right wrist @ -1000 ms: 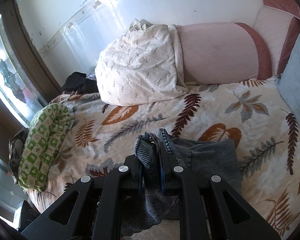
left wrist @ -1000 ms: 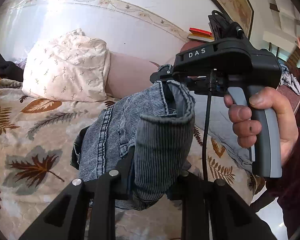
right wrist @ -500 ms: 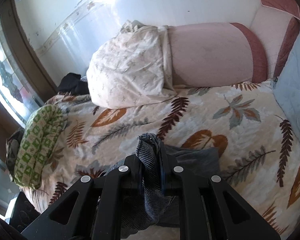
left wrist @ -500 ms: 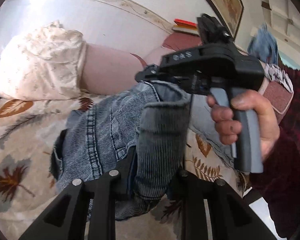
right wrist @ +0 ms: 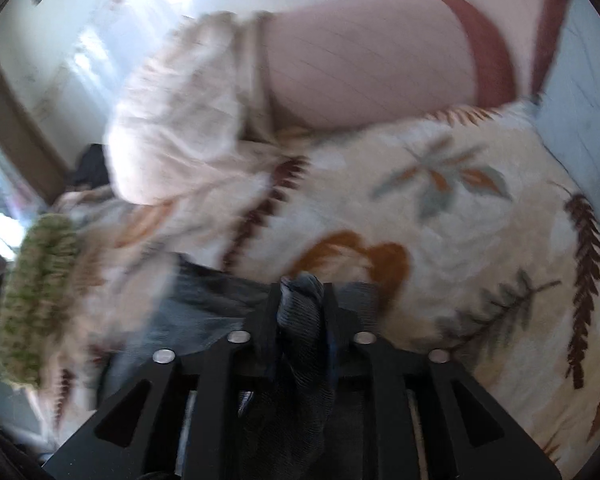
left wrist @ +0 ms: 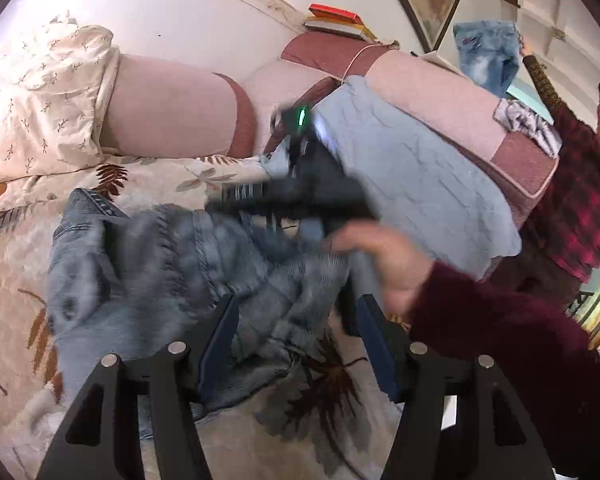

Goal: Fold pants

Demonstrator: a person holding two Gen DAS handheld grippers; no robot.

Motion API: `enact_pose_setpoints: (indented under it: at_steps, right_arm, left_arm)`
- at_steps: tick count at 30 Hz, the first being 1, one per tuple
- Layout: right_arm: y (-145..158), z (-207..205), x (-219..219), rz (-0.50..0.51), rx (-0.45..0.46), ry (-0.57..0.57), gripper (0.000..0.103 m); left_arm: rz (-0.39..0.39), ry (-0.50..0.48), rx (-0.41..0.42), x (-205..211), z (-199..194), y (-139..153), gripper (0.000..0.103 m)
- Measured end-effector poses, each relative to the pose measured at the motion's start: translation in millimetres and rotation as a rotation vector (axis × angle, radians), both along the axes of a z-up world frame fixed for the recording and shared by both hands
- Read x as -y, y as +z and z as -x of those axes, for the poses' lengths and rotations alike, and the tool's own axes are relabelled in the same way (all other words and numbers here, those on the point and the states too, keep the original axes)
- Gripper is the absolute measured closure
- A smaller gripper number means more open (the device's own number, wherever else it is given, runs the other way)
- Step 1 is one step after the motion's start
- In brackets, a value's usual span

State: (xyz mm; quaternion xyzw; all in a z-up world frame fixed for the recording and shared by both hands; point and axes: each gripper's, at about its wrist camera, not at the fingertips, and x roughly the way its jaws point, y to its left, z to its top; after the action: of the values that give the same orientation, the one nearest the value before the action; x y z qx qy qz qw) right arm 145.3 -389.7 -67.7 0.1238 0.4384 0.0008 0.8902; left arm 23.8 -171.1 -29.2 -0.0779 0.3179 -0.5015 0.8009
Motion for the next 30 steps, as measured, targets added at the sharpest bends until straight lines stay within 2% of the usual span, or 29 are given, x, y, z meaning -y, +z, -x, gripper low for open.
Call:
enact_pose_setpoints:
  at_steps: [1, 3, 4, 7, 9, 12, 15, 18, 20, 22, 23, 24, 27, 30]
  right_arm:
    - [-8.2, 0.6, 6.9, 0.004, -0.016, -0.017, 0.069]
    - [-18.2, 9.1, 25.3, -0.038, -0.030, -0.082, 0.053]
    - [-16.4, 15.8, 33.7, -0.077, -0.015, -0.107, 0.053]
    - [6.8, 38.6, 46.7, -0.131, 0.061, -0.152, 0.047]
    - [22.5, 45.5, 50.9, -0.159, 0.067, -0.163, 0.041]
    - [27.3, 43.8, 55.8, -0.275, -0.012, -0.158, 0.031]
    - [16.2, 37.5, 50.4, -0.315, -0.105, -0.149, 0.030]
    - [4.9, 31.9, 42.3, -0.392, -0.149, -0.127, 0.030]
    - [0.8, 27.1, 29.9, -0.383, -0.171, -0.103, 0.030]
    - [-4.1, 17.2, 11.2, -0.332, -0.224, -0.049, 0.044]
    - [-4.2, 14.1, 4.4, -0.316, -0.235, -0.030, 0.072]
    - [0.9, 10.3, -6.8, -0.286, -0.240, -0.010, 0.085]
    - [22.9, 3.9, -28.6, -0.218, -0.205, 0.033, 0.090]
    - [56.5, 1.9, -49.7, -0.209, -0.105, 0.103, 0.093]
  left_arm:
    - [0.003, 0.006, 0.004, -4.5, -0.7, 3.3, 0.039]
    - [-0.011, 0.037, 0.030, -15.3, -2.0, 10.0, 0.039]
    - [-0.025, 0.061, 0.048, -19.0, -4.6, 11.6, 0.039]
    - [-0.078, 0.132, 0.070, -26.5, -14.8, 7.0, 0.039]
    - [-0.112, 0.164, 0.063, -27.0, -20.0, -2.0, 0.039]
    - [-0.163, 0.156, 0.066, -19.4, -21.0, -15.6, 0.039]
    - [-0.228, 0.137, 0.093, -7.6, -16.1, -24.3, 0.039]
    - [-0.239, 0.125, 0.109, -2.6, -13.4, -26.1, 0.038]
    - [-0.226, 0.125, 0.098, -4.4, -14.7, -27.1, 0.037]
    - [-0.214, 0.124, 0.087, -6.8, -16.0, -28.7, 0.037]
    - [-0.209, 0.125, 0.086, -8.0, -16.5, -29.0, 0.037]
    - [-0.204, 0.133, 0.089, -9.8, -16.1, -28.6, 0.037]
    - [-0.166, 0.155, 0.086, -19.5, -17.7, -24.9, 0.037]
    - [-0.110, 0.197, 0.088, -29.8, -20.3, -17.8, 0.037]
